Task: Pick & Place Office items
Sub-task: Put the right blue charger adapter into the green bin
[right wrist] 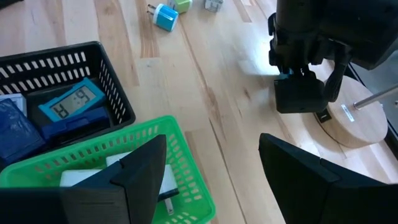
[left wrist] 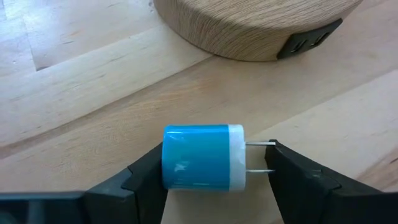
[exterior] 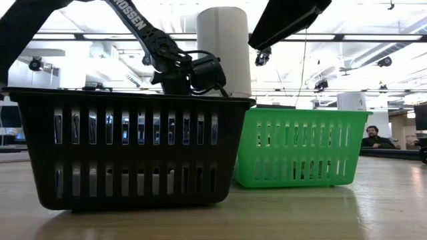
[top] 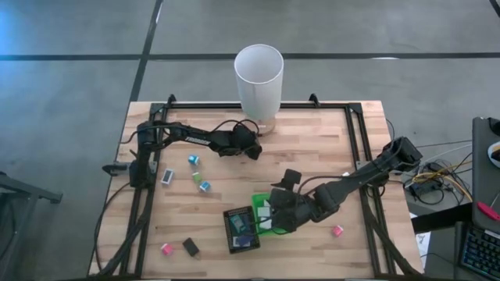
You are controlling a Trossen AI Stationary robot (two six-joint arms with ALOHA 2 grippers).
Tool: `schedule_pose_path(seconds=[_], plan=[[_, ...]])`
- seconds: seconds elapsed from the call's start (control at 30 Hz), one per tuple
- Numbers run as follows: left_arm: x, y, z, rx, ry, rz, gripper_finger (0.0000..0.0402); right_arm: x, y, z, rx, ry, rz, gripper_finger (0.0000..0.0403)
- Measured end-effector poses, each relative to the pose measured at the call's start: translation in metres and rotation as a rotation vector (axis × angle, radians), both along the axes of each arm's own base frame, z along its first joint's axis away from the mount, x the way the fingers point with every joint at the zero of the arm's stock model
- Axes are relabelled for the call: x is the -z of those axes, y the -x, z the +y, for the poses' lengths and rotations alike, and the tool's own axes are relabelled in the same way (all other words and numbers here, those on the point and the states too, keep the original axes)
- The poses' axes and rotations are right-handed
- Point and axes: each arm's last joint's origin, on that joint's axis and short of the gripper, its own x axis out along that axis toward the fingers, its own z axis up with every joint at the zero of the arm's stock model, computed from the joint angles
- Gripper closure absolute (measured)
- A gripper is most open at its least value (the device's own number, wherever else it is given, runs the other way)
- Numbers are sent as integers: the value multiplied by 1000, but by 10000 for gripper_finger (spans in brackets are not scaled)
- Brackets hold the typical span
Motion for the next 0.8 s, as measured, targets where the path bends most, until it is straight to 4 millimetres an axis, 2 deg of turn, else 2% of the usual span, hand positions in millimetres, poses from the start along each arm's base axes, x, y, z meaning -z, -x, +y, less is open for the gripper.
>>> schedule_pose_path(seconds=[0.47,0.63,0.8], plan=[[-3,-3,-11,58,-1,0,169,0,0,0,0,0,0,154],[-15,-3,-25,120,24,-12,169,0,0,0,0,1,2,154],[-36,-2,-38,153,-4,-40,169,0,0,0,0,2,3,154]])
